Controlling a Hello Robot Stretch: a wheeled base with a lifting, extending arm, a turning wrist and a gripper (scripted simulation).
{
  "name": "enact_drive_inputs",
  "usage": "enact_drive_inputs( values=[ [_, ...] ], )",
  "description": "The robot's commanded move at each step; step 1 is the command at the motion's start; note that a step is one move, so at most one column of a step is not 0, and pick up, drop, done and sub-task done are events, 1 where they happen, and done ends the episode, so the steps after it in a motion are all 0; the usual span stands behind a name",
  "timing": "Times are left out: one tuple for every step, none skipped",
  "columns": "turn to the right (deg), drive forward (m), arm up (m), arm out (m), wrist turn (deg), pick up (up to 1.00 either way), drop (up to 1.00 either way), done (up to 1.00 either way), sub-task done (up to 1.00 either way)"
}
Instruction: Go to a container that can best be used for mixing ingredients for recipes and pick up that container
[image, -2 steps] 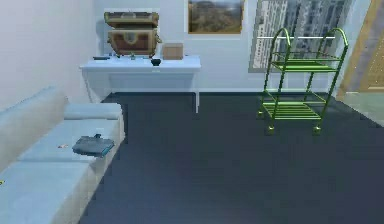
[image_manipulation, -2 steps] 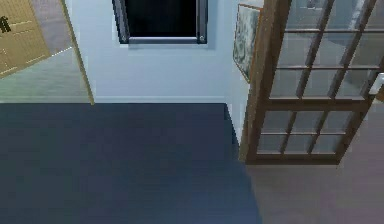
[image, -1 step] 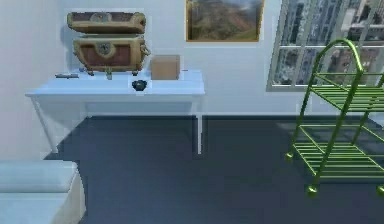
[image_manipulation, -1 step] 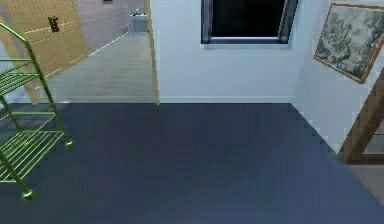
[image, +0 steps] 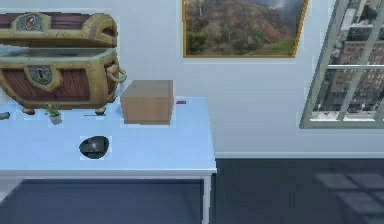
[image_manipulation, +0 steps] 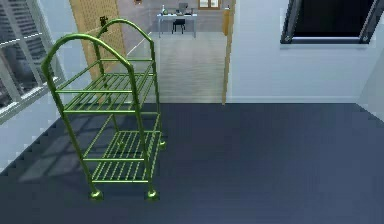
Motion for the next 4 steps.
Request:
enact_drive_inputs(
  values=[
    [3.0,0.00,0.00,0.00,0.0,0.00,0.00,0.00,0.00],
    [0.0,0.25,0.00,0.00,0.0,0.00,0.00,0.00,0.00],
    [-45.0,0.00,0.00,0.00,0.0,0.00,0.00,0.00,0.00],
    [-45.0,0.00,0.00,0.00,0.0,0.00,0.00,0.00,0.00]
  ],
)
